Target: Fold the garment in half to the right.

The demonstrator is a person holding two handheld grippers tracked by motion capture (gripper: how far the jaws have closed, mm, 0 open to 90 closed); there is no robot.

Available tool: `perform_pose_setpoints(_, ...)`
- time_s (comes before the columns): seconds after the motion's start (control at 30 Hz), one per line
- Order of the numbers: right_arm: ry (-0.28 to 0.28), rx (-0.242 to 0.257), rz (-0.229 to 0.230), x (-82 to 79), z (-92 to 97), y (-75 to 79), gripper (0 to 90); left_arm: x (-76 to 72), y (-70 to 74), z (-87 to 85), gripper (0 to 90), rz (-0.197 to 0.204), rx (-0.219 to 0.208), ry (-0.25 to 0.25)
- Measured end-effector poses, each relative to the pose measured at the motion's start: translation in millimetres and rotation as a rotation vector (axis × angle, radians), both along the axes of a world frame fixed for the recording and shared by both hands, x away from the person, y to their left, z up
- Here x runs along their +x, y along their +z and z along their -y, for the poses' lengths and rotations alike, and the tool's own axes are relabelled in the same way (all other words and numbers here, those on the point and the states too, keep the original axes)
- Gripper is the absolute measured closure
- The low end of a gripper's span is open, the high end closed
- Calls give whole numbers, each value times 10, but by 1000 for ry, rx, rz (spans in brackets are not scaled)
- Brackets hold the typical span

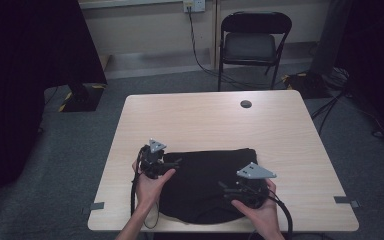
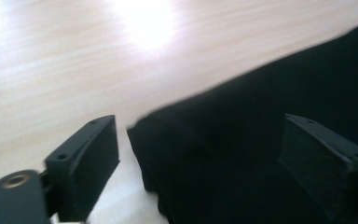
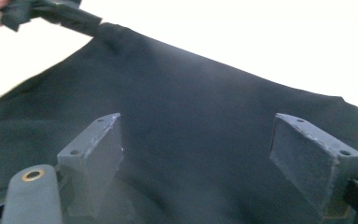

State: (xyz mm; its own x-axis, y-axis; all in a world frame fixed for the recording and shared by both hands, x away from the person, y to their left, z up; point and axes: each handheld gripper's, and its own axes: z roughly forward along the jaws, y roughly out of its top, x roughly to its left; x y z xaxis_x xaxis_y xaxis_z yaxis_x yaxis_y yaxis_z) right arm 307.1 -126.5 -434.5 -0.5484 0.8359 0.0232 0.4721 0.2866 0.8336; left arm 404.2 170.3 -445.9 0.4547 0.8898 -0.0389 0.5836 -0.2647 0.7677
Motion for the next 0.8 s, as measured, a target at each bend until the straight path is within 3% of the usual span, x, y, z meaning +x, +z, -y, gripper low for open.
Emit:
perform_pose_setpoints(0.03, 11, 1, -4, 7, -43, -7, 165, 54, -4, -23, 139, -15, -34, -2)
perform_pose_setpoints(0.07, 20, 2, -8, 12, -87, -18, 166, 97, -12, -42, 147, -25, -38, 6)
perform_pose_setpoints(0.13, 38, 1, -9, 14, -170, -49, 168, 144, -50, -45, 132, -16, 6, 28)
perform_pose_setpoints(0.17, 47, -2, -10, 15, -209, -68, 169, 144, -50, -45, 142, -16, 6, 28)
perform_pose_setpoints(0.2, 57, 0, -15, 17, -248, -89, 168, 175, -96, -65, 155, -41, -21, 8)
perform_pose_setpoints(0.3, 92, 0, -39, 28, -376, -153, 172, 184, -139, -84, 175, -38, -9, 1)
perform_pose_setpoints(0.4, 125, -4, -53, 26, -523, -213, 174, 216, -200, -124, 197, -64, -16, 2)
perform_pose_setpoints(0.57, 177, -21, -80, 36, -771, -351, 180, 295, -298, -233, 275, -122, -93, 44)
perform_pose_setpoints(0.63, 187, -24, -90, 39, -810, -386, 181, 305, -316, -243, 294, -123, -93, 57)
perform_pose_setpoints(0.67, 198, -30, -109, 41, -877, -460, 183, 318, -347, -245, 295, -124, -72, 60)
perform_pose_setpoints(0.8, 214, -41, -134, 18, -958, -577, 185, 343, -395, -249, 313, -142, -83, 63)
